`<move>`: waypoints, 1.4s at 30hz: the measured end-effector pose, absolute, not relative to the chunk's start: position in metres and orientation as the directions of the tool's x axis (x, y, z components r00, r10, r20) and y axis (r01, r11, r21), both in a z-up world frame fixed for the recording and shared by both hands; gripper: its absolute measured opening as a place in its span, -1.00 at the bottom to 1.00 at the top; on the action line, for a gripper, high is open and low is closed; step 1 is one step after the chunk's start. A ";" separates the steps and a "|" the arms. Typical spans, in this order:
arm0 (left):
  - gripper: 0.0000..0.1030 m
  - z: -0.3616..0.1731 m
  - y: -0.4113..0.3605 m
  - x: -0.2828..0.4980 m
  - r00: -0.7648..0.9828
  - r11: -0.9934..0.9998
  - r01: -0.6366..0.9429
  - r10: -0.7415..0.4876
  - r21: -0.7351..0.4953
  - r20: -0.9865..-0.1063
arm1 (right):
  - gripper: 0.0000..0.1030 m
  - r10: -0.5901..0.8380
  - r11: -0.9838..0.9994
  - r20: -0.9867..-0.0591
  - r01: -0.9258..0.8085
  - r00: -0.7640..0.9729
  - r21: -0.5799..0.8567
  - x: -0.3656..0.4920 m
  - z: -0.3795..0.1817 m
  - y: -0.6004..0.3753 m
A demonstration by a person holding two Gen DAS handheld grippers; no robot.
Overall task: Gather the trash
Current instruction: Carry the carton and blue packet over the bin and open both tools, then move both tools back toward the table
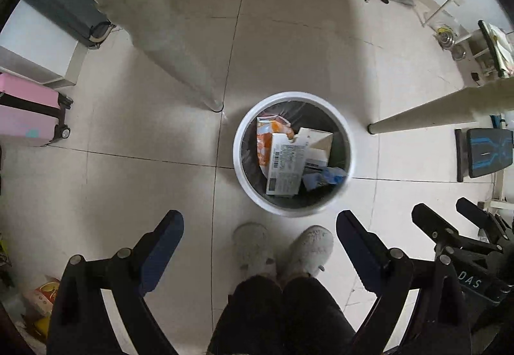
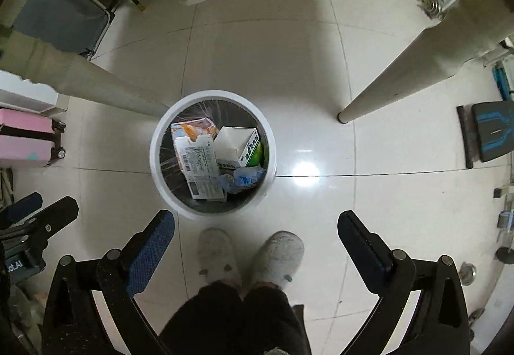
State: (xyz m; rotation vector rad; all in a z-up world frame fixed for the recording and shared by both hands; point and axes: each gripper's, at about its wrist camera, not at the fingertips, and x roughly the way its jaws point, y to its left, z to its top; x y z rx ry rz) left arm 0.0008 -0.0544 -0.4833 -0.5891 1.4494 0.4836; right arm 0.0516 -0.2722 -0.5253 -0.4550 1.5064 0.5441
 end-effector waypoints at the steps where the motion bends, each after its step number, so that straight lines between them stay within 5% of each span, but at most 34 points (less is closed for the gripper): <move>1: 0.89 -0.476 -0.057 0.001 0.072 0.770 -0.634 -0.042 -0.078 -0.997 | 0.99 0.056 0.801 -0.998 -0.597 -0.010 0.051 0.050 -0.515 -0.273; 18: 0.89 -0.279 -0.075 -0.024 0.177 0.804 -0.583 -0.009 -0.112 -0.984 | 0.99 0.129 0.807 -0.991 -0.584 0.024 0.091 0.013 -0.284 -0.294; 27: 0.89 -0.192 -0.051 -0.005 0.270 0.792 -0.607 0.127 -0.066 -0.954 | 0.99 0.238 0.836 -0.971 -0.516 0.030 0.189 0.030 -0.164 -0.281; 33: 0.99 -0.170 -0.029 0.044 0.286 0.769 -0.639 0.198 -0.033 -0.938 | 0.99 0.206 0.847 -0.974 -0.515 0.093 0.130 0.097 -0.134 -0.258; 42: 0.99 -0.185 -0.008 0.197 0.245 0.746 -0.659 0.097 -0.092 -0.965 | 0.99 0.115 0.880 -0.980 -0.474 0.165 0.024 0.281 -0.142 -0.257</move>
